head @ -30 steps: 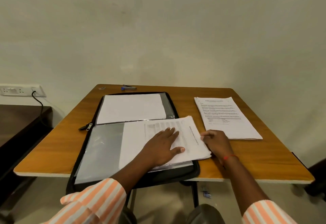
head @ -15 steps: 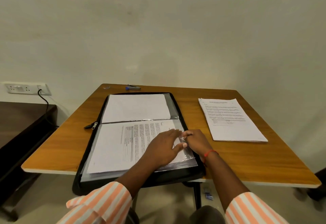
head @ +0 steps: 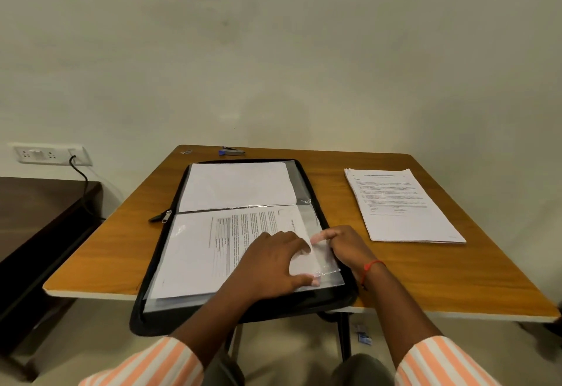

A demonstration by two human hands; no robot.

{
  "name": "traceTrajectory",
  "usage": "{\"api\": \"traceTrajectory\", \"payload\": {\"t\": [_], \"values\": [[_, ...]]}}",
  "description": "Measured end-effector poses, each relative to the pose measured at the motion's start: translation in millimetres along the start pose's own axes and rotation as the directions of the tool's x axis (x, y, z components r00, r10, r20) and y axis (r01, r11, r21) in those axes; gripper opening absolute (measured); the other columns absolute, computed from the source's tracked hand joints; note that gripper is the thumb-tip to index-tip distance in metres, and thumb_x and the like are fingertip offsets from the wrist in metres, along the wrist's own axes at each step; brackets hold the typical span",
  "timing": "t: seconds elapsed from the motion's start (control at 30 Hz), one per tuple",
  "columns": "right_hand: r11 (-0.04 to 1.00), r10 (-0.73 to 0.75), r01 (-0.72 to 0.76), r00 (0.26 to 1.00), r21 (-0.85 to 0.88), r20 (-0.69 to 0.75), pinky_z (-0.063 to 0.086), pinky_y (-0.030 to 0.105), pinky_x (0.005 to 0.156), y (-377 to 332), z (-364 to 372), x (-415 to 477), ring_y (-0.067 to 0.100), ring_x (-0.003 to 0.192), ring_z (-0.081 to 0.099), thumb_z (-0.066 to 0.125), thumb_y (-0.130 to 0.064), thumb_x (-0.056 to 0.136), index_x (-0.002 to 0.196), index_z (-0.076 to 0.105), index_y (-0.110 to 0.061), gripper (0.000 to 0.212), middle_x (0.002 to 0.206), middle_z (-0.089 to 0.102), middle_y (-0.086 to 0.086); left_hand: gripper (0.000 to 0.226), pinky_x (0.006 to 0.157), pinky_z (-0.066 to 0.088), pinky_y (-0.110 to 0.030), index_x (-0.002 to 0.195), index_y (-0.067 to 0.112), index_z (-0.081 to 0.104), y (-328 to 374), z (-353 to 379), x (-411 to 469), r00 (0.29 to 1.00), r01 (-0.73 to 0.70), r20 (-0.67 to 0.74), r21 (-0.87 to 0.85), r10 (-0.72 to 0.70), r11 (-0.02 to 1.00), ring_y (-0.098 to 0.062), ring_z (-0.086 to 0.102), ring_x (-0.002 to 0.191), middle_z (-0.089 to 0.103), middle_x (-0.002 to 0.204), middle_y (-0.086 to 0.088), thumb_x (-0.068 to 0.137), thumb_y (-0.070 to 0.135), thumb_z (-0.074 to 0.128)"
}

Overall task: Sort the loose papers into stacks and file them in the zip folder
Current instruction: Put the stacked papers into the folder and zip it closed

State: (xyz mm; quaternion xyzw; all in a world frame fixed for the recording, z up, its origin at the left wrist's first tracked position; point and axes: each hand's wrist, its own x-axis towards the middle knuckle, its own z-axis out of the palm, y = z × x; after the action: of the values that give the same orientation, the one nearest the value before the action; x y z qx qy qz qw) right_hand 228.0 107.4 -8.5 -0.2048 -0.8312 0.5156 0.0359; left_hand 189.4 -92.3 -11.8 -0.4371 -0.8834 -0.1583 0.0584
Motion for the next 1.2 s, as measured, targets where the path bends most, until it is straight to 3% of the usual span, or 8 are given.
{"api": "traceTrajectory", "payload": {"t": [0.1, 0.37, 0.53, 0.67, 0.87, 0.97, 1.07, 1.2], "values": [[0.999, -0.023, 0.024, 0.999, -0.022, 0.044, 0.049, 0.011, 0.067, -4, 0, -3, 0.003, 0.092, 0.061, 0.029, 0.012, 0.090, 0.094, 0.080, -0.012, 0.057, 0.100, 0.067, -0.010, 0.073, 0.097, 0.041, -0.033, 0.131, 0.038, 0.057, -5, 0, -11, 0.998, -0.029, 0.053, 0.043, 0.027, 0.999, -0.008, 0.053, 0.116, 0.057, 0.132, 0.017, 0.079, 0.086, 0.044], [0.996, -0.074, 0.067, 0.991, 0.066, 0.110, 0.050, 0.016, 0.078, -1, -4, -11, 0.009, 0.109, 0.060, 0.039, 0.008, 0.097, 0.106, 0.077, -0.017, 0.047, 0.109, 0.067, -0.013, 0.040, 0.089, 0.045, -0.033, 0.119, 0.034, 0.069, 4, -3, -11, 0.998, -0.056, -0.028, -0.008, 0.056, 0.998, -0.009, 0.059, 0.105, 0.065, 0.123, 0.014, 0.099, 0.057, 0.042], [0.972, -0.210, 0.217, 0.975, 0.092, -0.080, 0.052, 0.017, 0.082, 17, -10, -11, 0.006, 0.110, 0.056, 0.049, 0.002, 0.100, 0.132, 0.059, -0.036, 0.051, 0.133, 0.054, -0.004, 0.032, 0.076, 0.042, -0.037, 0.097, 0.027, 0.066, 15, -15, -3, 0.974, -0.055, -0.205, 0.186, 0.094, 0.981, -0.019, 0.058, 0.088, 0.064, 0.096, 0.006, 0.102, 0.036, 0.036], [0.923, -0.374, 0.371, 0.927, -0.107, -0.015, 0.042, 0.001, 0.082, 12, -11, -3, -0.005, 0.111, 0.049, 0.064, 0.001, 0.093, 0.145, 0.046, -0.042, 0.070, 0.129, 0.043, -0.009, 0.011, 0.066, 0.035, -0.035, 0.093, 0.020, 0.066, 30, -31, 12, 0.904, 0.015, -0.417, 0.252, 0.094, 0.968, -0.022, 0.052, 0.079, 0.057, 0.088, -0.001, 0.092, 0.021, 0.055], [0.834, -0.526, 0.509, 0.850, -0.212, -0.033, 0.048, 0.023, 0.074, -22, -15, 23, 0.005, 0.082, 0.059, 0.069, -0.035, 0.093, 0.093, 0.069, -0.038, 0.003, 0.096, 0.063, -0.011, 0.028, 0.058, 0.029, -0.027, 0.103, 0.019, 0.072, 47, -41, 24, 0.835, 0.205, -0.549, 0.248, -0.037, 0.947, -0.020, 0.051, 0.075, 0.054, 0.090, -0.007, 0.078, 0.015, 0.082], [0.822, -0.540, 0.513, 0.840, -0.249, -0.054, 0.051, 0.020, 0.074, -37, -14, 35, 0.001, 0.082, 0.064, 0.064, -0.027, 0.097, 0.081, 0.064, -0.044, 0.023, 0.087, 0.066, -0.018, 0.026, 0.055, 0.034, -0.028, 0.112, 0.017, 0.073, 45, -32, 15, 0.752, 0.157, -0.658, 0.227, 0.032, 0.961, -0.019, 0.052, 0.068, 0.058, 0.084, -0.005, 0.086, 0.014, 0.077], [0.855, -0.512, 0.484, 0.847, -0.189, -0.145, 0.047, 0.016, 0.064, -51, -5, 39, -0.002, 0.067, 0.060, 0.064, -0.038, 0.095, 0.082, 0.066, -0.039, 0.013, 0.078, 0.061, -0.021, 0.018, 0.059, 0.041, -0.028, 0.108, 0.020, 0.072, 46, -16, -5, 0.747, 0.027, -0.644, 0.275, 0.163, 0.961, -0.017, 0.056, 0.070, 0.063, 0.086, -0.001, 0.092, 0.027, 0.069], [0.909, -0.366, 0.403, 0.894, 0.106, -0.260, 0.055, 0.022, 0.055, -60, 1, 54, 0.003, 0.063, 0.068, 0.070, -0.040, 0.091, 0.090, 0.072, -0.022, 0.018, 0.078, 0.072, -0.004, 0.039, 0.090, 0.053, -0.032, 0.129, 0.023, 0.058, 8, -9, 6, 0.859, 0.166, -0.500, 0.063, -0.113, 0.984, -0.019, 0.060, 0.111, 0.061, 0.126, -0.001, 0.096, 0.042, 0.057]]}}
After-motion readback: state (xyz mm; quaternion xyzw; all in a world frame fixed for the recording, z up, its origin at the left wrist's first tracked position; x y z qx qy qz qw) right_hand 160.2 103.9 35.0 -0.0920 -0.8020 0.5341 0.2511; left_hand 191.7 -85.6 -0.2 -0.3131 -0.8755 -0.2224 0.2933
